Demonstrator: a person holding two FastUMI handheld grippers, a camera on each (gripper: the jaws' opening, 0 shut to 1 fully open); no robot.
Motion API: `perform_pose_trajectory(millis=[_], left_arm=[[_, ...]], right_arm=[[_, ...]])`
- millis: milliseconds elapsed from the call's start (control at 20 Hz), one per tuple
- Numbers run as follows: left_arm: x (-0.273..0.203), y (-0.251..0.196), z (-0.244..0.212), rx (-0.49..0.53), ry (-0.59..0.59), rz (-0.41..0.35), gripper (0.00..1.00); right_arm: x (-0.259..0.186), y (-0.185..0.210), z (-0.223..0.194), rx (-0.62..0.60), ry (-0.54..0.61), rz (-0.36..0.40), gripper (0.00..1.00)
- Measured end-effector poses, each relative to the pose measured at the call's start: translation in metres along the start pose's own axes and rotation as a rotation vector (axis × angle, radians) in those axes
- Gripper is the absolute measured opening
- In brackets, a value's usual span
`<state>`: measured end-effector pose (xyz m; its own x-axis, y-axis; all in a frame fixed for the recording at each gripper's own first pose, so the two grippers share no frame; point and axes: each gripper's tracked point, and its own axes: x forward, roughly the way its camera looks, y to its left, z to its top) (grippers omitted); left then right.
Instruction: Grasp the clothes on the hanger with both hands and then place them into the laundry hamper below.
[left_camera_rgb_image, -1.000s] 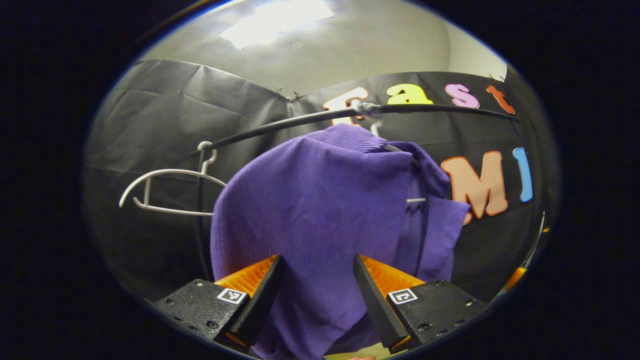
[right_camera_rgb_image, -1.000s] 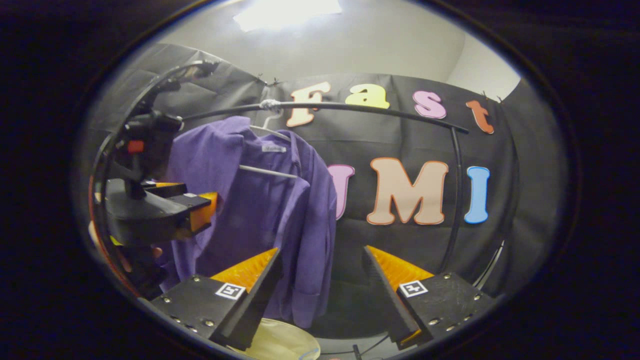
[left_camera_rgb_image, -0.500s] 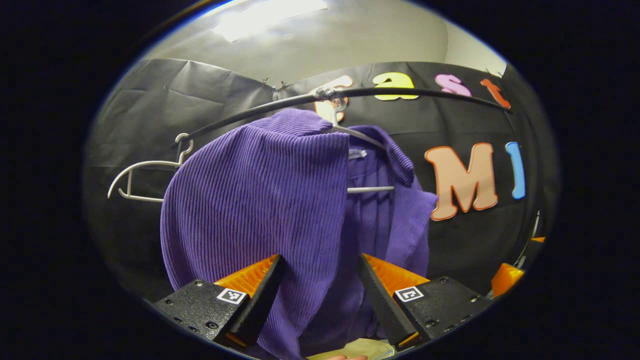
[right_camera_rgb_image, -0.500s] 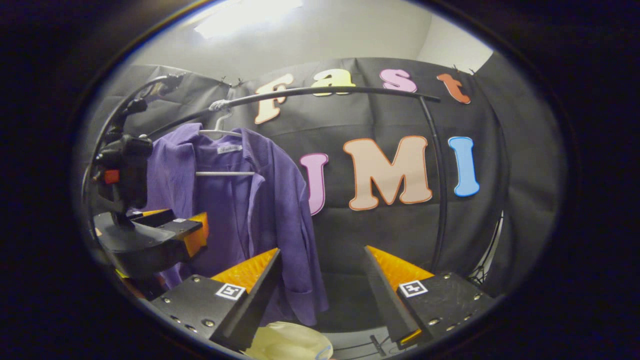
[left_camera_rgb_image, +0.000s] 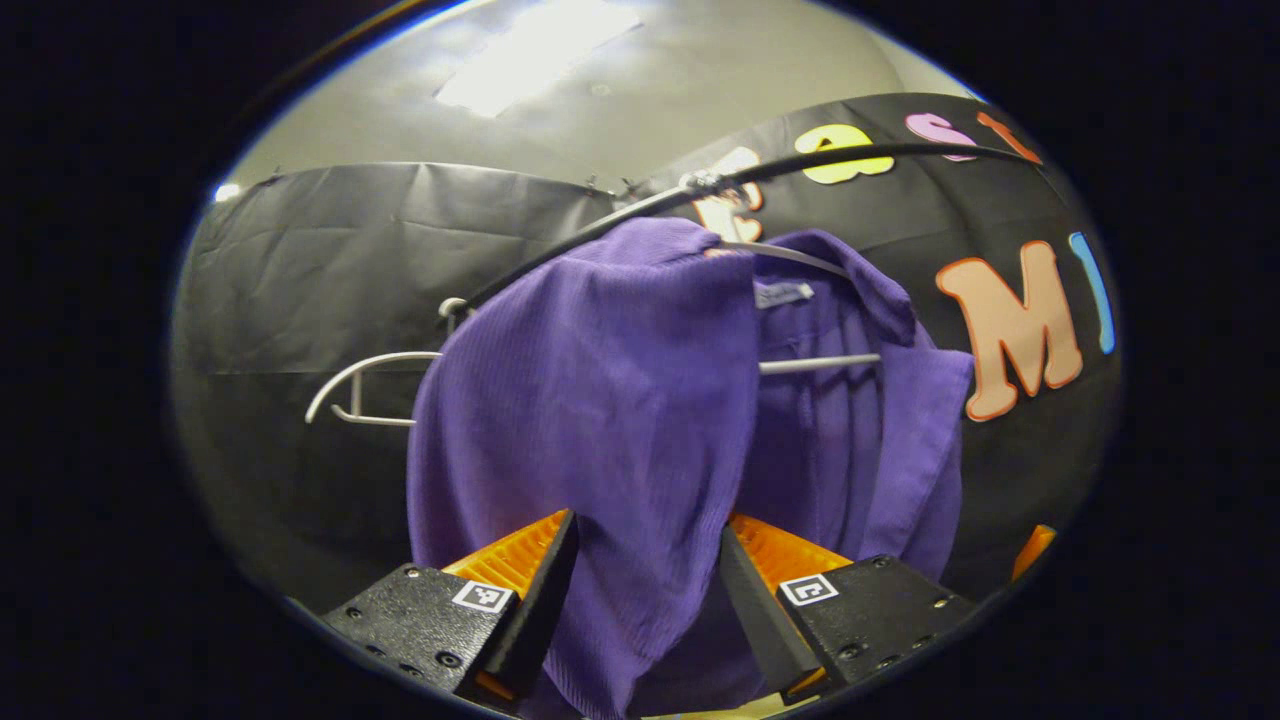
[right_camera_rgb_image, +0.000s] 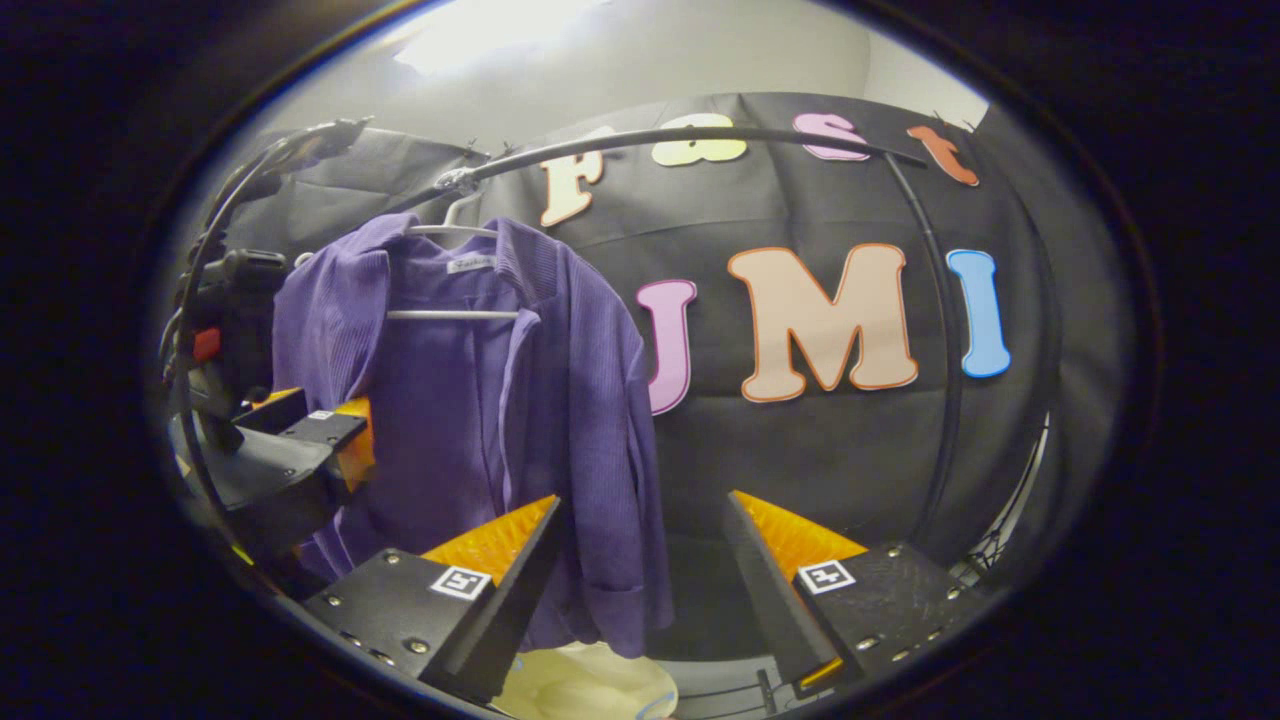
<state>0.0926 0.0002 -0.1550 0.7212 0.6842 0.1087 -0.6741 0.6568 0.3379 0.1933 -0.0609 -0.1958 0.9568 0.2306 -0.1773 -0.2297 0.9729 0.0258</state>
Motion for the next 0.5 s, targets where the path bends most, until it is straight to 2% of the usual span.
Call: perform_pose_trajectory(millis=[50,150,200,300,350,400,450,500], left_arm=[[0.000,0.001,-0.006,-0.018,0.024,-0.014,0.80],[0.000,0.002,-0.005,-0.024,0.039,-0.056,0.77],[0.003,0.005,0.002,-0.018,0.017,-0.075,0.74],[0.007,0.017,0.008,-0.023,0.003,-0.096,0.58],[0.009,0.022,0.004,-0.056,0.025,-0.109,0.50],[0.013,0.021,0.002,-0.108,0.046,-0.151,0.45],[0.017,0.020,0.000,-0.161,0.059,-0.193,0.34],[0.021,0.015,0.005,-0.205,0.044,-0.265,0.27]], right_arm=[[0.002,-0.001,0.003,0.000,-0.008,-0.008,0.93],[0.008,0.012,0.007,-0.019,-0.014,0.019,0.93],[0.011,0.021,0.011,-0.029,-0.017,0.035,0.96],[0.018,0.037,0.022,-0.043,-0.027,0.059,0.96],[0.022,0.048,0.028,-0.043,-0.034,0.073,0.96],[0.027,0.059,0.032,-0.050,-0.042,0.091,0.96],[0.034,0.065,0.037,-0.057,-0.052,0.086,0.96],[0.040,0.069,0.040,-0.063,-0.062,0.076,0.94]])
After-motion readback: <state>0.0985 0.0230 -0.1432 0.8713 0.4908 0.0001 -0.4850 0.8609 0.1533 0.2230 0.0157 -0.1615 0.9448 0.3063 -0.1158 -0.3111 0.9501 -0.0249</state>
